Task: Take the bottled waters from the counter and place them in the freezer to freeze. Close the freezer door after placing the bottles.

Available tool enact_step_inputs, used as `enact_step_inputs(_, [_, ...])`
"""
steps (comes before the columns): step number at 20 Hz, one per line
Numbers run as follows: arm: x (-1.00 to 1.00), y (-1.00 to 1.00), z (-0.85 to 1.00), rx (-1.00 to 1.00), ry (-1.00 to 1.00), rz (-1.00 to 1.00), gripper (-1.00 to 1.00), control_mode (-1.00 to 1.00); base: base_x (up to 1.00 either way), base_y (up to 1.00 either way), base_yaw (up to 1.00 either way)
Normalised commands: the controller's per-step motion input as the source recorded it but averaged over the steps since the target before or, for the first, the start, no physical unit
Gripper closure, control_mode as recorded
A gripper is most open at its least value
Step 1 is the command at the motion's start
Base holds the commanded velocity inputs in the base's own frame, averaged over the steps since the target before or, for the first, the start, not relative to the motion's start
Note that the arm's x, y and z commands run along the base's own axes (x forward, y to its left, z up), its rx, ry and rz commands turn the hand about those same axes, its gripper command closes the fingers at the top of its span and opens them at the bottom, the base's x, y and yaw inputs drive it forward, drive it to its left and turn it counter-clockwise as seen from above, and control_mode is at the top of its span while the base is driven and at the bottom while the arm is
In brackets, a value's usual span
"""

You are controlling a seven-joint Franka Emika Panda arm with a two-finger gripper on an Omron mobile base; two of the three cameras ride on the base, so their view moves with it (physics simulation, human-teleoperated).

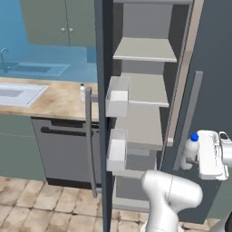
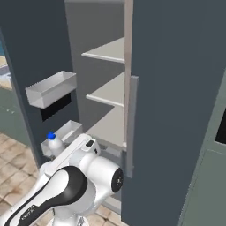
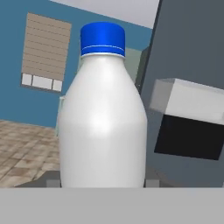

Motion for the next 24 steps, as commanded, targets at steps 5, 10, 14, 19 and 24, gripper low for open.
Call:
enact_step_inputs(5, [0.00, 0.00, 0.00, 0.00, 0.00, 0.00, 1.00, 1.00, 0.09, 0.00, 0.30])
enact_step_inputs(10, [0.00, 0.00, 0.00, 0.00, 0.00, 0.00, 1.00, 1.00, 0.21, -0.11, 0.10])
enact_step_inputs(14, [0.00, 0.00, 0.00, 0.00, 0.00, 0.00, 1.00, 1.00, 0.36, -0.10, -0.08])
enact_step_inputs(19, [0.00, 0.00, 0.00, 0.00, 0.00, 0.00, 1.00, 1.00, 0.36, -0.05, -0.07])
enact_step_inputs(24, [0.00, 0.00, 0.00, 0.00, 0.00, 0.00, 1.00, 1.00, 0.46, 0.00, -0.04])
